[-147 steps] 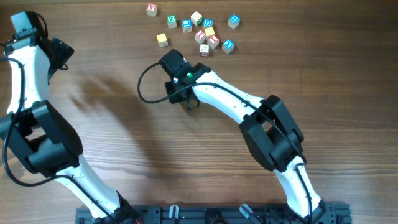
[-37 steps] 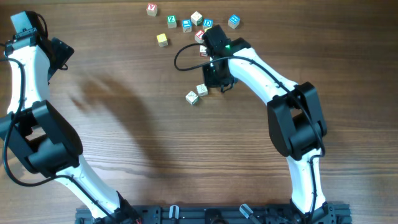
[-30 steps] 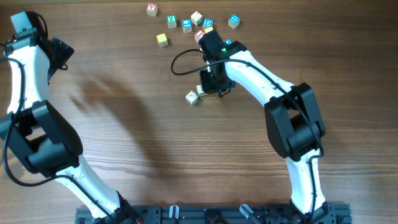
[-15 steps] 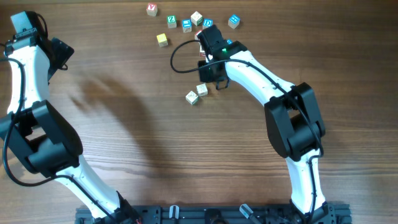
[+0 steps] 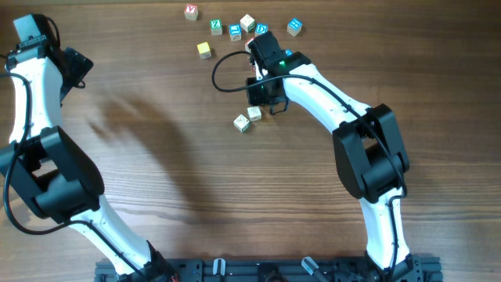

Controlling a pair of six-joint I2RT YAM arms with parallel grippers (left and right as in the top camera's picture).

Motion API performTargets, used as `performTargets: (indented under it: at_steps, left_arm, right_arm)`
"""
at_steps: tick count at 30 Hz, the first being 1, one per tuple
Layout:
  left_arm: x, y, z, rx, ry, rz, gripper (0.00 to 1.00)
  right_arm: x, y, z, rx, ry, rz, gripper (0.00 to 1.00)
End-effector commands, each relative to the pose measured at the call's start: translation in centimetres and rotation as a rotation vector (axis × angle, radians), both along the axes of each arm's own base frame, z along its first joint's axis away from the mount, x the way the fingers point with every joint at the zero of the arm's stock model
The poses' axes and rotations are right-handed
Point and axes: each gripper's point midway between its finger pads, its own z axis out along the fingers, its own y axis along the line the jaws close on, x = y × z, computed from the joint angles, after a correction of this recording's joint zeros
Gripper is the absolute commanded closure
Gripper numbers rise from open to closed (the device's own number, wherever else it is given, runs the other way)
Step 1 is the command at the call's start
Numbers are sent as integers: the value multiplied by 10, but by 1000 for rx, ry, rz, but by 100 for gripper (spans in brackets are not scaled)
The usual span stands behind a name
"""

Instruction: Form a circle

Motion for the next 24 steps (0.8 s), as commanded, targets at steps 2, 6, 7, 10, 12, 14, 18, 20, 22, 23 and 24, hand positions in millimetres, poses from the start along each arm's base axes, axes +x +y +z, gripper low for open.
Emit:
performTargets:
  at_steps: [2, 6, 7, 10, 12, 14, 18, 20, 22, 23, 24]
  left_arm:
    - [1, 3, 10, 13, -17, -2, 0]
    - [1, 3, 10, 13, -17, -2, 0]
    - [1, 3, 10, 13, -18, -2, 0]
    - [1, 3, 10, 13, -18, -2, 0]
    - [1, 3, 10, 12, -17, -2, 0]
    - [1, 3, 10, 13, -17, -2, 0]
    - [1, 3, 10, 13, -17, -2, 0]
    - [1, 3, 10, 13, -18, -2, 0]
    - [1, 3, 10, 13, -17, -2, 0]
    - [1, 3, 10, 13, -18, -2, 0]
    - [1, 3, 10, 13, -18, -2, 0]
  right_arm:
    - [-6, 0, 12, 13, 7, 9, 89]
    - [-9, -2, 11, 5, 21, 9, 89]
    - [-10, -2, 11, 4, 24, 9, 89]
    - [-10, -2, 11, 2, 21, 17, 87]
    - [-4, 0, 12, 5, -6, 28, 87]
    - [2, 3, 15, 19, -36, 27, 86]
    - [6, 12, 19, 63, -51, 42, 87]
    - [1, 20, 21, 99, -38, 96, 87]
    - [-3, 25, 22, 122, -37, 152, 87]
    - [-3, 25, 22, 120, -41, 162, 87]
    - [-3, 25, 22, 117, -43, 170, 87]
